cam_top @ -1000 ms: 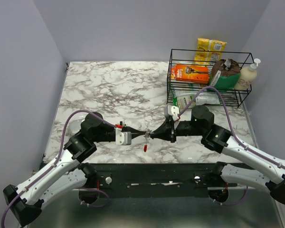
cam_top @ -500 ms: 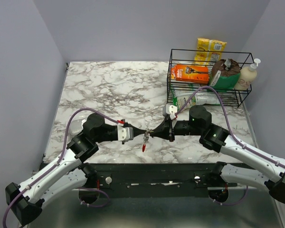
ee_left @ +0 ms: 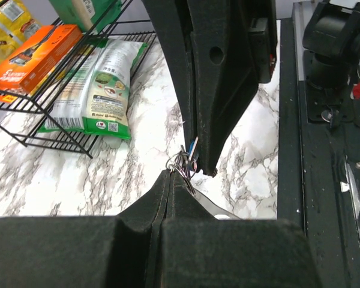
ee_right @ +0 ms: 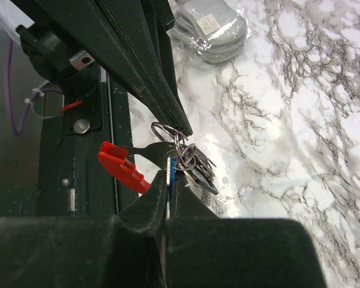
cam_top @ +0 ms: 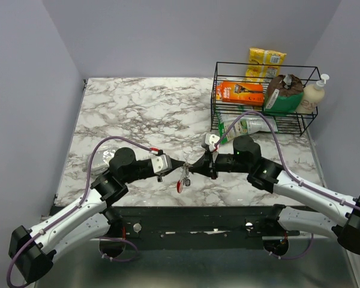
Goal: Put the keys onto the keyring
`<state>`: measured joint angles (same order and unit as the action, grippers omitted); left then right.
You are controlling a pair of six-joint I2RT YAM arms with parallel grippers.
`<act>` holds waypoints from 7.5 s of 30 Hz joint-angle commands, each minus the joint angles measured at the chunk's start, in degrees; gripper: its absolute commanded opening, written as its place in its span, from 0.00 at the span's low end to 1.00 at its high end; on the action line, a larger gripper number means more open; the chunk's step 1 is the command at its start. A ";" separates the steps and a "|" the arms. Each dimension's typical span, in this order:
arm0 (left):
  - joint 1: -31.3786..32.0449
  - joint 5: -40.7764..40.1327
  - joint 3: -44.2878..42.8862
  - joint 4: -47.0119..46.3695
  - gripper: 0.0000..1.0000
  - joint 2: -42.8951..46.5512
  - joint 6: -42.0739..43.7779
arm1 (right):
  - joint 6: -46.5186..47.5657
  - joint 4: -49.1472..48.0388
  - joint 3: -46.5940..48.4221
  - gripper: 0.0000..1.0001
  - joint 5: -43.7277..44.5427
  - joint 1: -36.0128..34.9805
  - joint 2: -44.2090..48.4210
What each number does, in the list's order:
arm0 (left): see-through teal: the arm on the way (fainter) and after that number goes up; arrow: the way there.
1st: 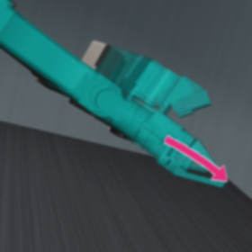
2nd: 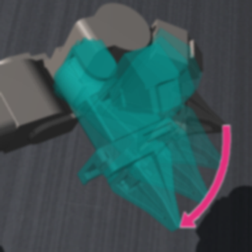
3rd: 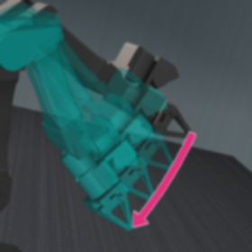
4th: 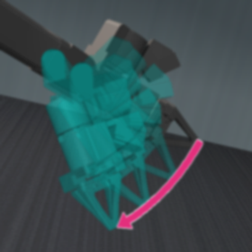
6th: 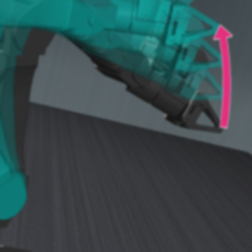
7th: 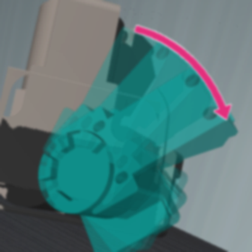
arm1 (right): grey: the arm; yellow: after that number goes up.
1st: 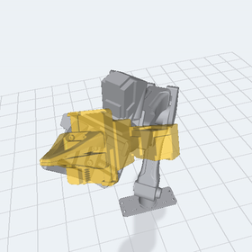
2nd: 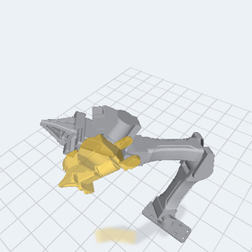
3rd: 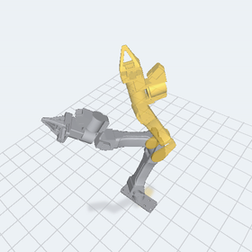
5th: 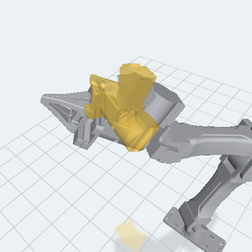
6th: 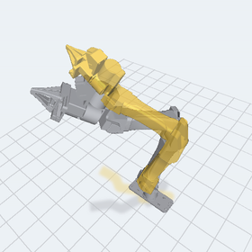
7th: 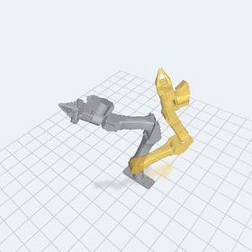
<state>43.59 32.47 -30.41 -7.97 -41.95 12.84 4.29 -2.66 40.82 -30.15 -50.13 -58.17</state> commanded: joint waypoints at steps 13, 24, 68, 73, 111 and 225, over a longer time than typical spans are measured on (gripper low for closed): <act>0.18 -9.88 2.11 -7.50 0.00 0.64 -0.98 | -2.27 -4.28 -2.32 0.87 6.50 -0.41 2.18; 0.18 -9.79 2.38 -7.59 0.00 1.17 -0.98 | -3.42 -7.10 -5.31 1.00 12.31 -0.50 7.29; 0.53 -7.51 -6.40 -16.37 0.00 -15.96 -0.36 | -7.46 -7.19 -7.59 1.00 29.89 -0.32 14.49; 0.88 -5.31 -10.27 -20.33 0.00 -23.51 -0.45 | -8.07 -7.10 -9.35 1.00 36.47 -0.23 18.96; 10.19 -15.51 7.12 -61.91 0.00 -50.86 -11.35 | -10.18 -5.69 -13.04 1.00 44.57 -0.06 24.77; -3.25 -8.12 1.85 -1.87 0.95 -28.52 -43.95 | -25.74 13.46 -6.10 0.54 18.11 5.57 -13.89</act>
<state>40.14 22.28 -29.15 -10.20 -67.92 -30.33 -21.21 8.34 32.69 -10.57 -43.94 -70.87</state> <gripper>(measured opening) 0.962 0.544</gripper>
